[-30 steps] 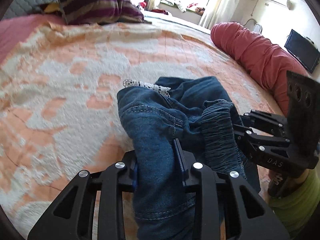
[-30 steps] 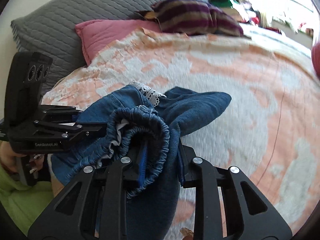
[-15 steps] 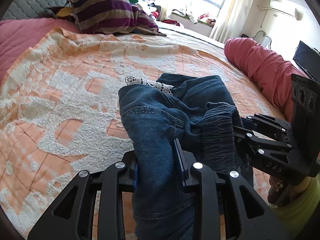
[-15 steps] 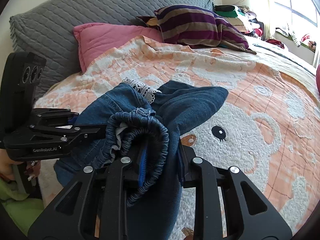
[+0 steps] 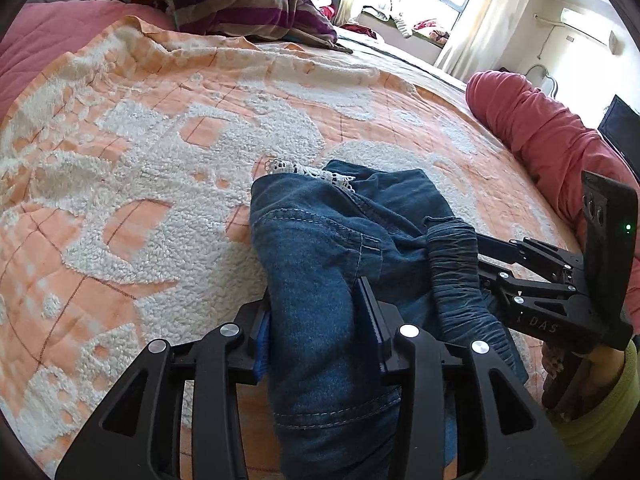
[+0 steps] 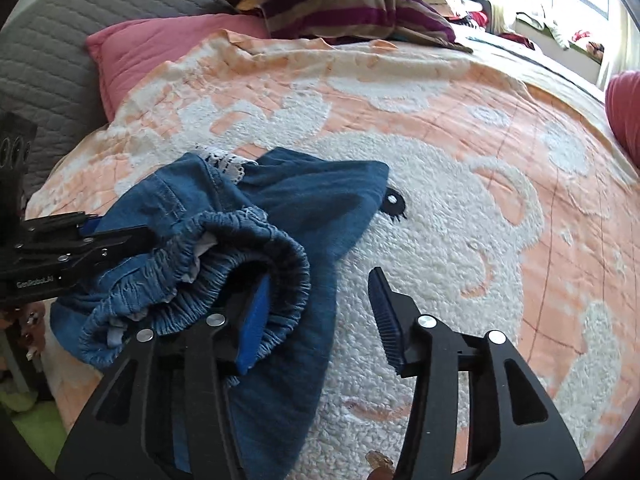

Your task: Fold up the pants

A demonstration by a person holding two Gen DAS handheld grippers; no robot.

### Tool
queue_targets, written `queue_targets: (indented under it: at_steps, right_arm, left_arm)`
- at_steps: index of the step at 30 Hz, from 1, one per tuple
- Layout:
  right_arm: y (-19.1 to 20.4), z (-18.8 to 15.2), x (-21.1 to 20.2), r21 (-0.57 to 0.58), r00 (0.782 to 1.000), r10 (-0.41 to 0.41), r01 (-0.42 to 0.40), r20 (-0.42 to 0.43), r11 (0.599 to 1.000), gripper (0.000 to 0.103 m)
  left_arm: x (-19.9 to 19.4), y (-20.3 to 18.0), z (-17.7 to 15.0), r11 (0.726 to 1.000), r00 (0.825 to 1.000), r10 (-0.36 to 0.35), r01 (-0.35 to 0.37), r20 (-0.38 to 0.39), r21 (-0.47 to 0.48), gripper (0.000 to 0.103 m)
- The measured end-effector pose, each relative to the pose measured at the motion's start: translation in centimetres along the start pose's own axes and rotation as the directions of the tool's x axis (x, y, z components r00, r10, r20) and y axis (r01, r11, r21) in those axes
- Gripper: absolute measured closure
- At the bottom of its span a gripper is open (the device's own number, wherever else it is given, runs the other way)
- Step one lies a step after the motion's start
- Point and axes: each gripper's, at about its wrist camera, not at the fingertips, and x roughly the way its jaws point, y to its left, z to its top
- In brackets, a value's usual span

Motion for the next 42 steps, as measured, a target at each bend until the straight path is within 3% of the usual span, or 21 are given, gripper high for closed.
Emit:
queue_targets:
  at_steps: [12,18,20,25,28,42]
  right_arm:
    - [-0.3,-0.2,-0.3,0.045,1.0,0.014,-0.014,-0.003,0.999,0.053]
    - [-0.4,0.0,-2.0,0.065,0.999,0.003,-0.005,0.041,0.998,0.034]
    - [-0.3,0.1,-3.1,0.073,0.998,0.012,-0.017,0.068,0.997,0.023]
    - [0.7,-0.2,-5.7,0.037,0.992,-0.035,0.03,0.121,0.999,0.014]
    - [1.0,-0.6,-7.5,0.048,0.987,-0.024,0.017,0.162,0.999,0.01]
    - [3.3,-3.1,-13.6,0.025,0.966,-0.054,0.049,0.254,0.998,0.009]
  left_arm:
    - [-0.2,0.1,-0.2,1.0,1.0,0.005,-0.005,-0.01,-0.001,0.061]
    - [-1.3,0.0,-0.2,1.0,1.0,0.001,-0.001,-0.001,0.003,0.048]
    - [-2.1,-0.2,-0.3,1.0,1.0,0.012,-0.012,0.016,0.016,0.038]
    - [-4.8,-0.6,-0.6,0.998,0.997,0.044,-0.046,0.062,0.032,0.014]
    - [-6.3,-1.0,-1.0,0.998,0.995,0.054,-0.058,0.083,0.04,0.006]
    - [-14.1,-2.6,-5.2,0.99,0.979,0.112,-0.124,0.168,0.067,0.005]
